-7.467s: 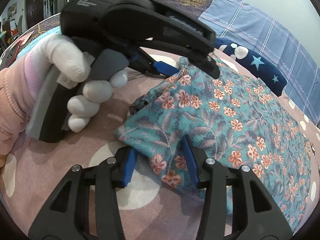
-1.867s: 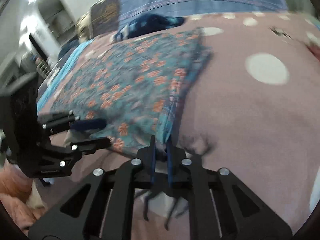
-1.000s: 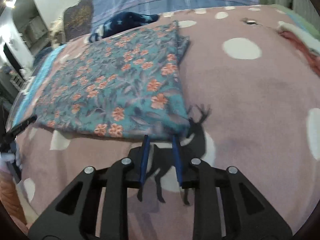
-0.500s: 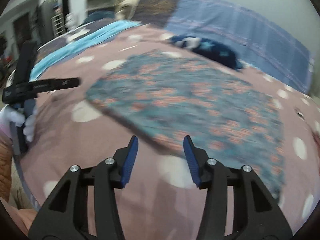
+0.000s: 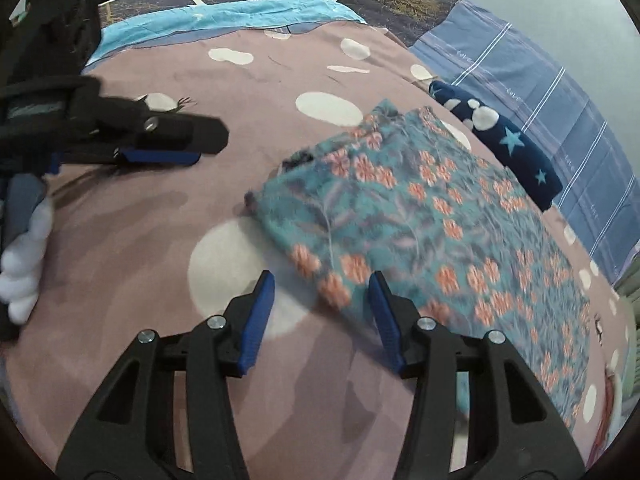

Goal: Fold small clothes
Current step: 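Grasp the folded blouse edge with the left gripper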

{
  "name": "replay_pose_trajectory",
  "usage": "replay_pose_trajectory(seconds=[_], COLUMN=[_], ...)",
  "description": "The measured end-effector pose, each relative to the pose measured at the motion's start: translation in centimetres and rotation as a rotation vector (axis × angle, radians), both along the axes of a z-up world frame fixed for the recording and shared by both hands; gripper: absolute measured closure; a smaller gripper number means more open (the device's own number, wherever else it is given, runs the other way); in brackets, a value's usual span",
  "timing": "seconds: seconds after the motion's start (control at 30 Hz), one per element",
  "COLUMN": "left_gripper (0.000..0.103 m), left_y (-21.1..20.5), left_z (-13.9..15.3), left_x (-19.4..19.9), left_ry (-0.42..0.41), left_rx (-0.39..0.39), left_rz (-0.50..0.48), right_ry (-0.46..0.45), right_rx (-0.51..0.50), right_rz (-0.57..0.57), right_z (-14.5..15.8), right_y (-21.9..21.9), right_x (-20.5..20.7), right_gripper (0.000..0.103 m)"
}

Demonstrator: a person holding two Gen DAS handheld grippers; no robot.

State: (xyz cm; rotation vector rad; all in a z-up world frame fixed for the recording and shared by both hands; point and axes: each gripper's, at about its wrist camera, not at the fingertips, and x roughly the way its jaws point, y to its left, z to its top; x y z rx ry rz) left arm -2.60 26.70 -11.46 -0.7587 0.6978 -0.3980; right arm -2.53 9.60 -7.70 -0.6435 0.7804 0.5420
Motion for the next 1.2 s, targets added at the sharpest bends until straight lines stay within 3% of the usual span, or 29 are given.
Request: replay_pose_trajectory(seconds=[0.27,0.33,0.37,0.5,0.6,0.73,0.8,0.97,1.13,1.2], left_gripper=[0.044,0.044,0.044,0.043,0.043,0.043,0.042,0.044,0.043,0.043], left_y=[0.4,-0.3,-1.1,-2.5,-3.0,-4.9,-5.4,-5.5,-2.7,-1.9], left_z=[-0.1,0.8,2.1,5.8,5.3,1.2,0.9,0.6,2.9,2.6], left_x=[0.0,0.6,1.4,6.3,12.5,18.8,20.0,21.4,19.2,19.4], left_ry=[0.001,0.053,0.062,-0.018,0.022,0.162,0.119,0.137,0.086,0.1], left_rx=[-0.028,0.058,0.147,0.259,0.222,0.104,0.073,0.029,0.171,0.184], left_rz=[-0.005,0.002,-0.02,-0.125,-0.243,-0.38,-0.379,-0.377,-0.265,-0.25], right_ry=[-0.107,-0.103,-0.098,-0.096,-0.078,-0.068,-0.063,-0.072,-0.057,-0.033], right_rx=[-0.023,-0.026,-0.032,-0.039,-0.014,-0.007,-0.003,0.003,0.023,0.044], right_rz=[-0.051,-0.042,-0.036,-0.026,-0.044,-0.05,-0.054,-0.064,-0.055,-0.061], right_z=[-0.5,-0.4,-0.4,-0.5,-0.6,-0.6,-0.7,-0.8,-0.7,-0.6], right_y=[2.4,2.2,1.9,1.8,1.5,1.6,1.7,2.5,2.1,1.7], right_x=[1.2,0.9,0.6,0.4,0.7,1.0,1.2,2.0,1.9,2.1], right_gripper=[0.052,0.052,0.052,0.052,0.052,0.052,0.052,0.052,0.052,0.052])
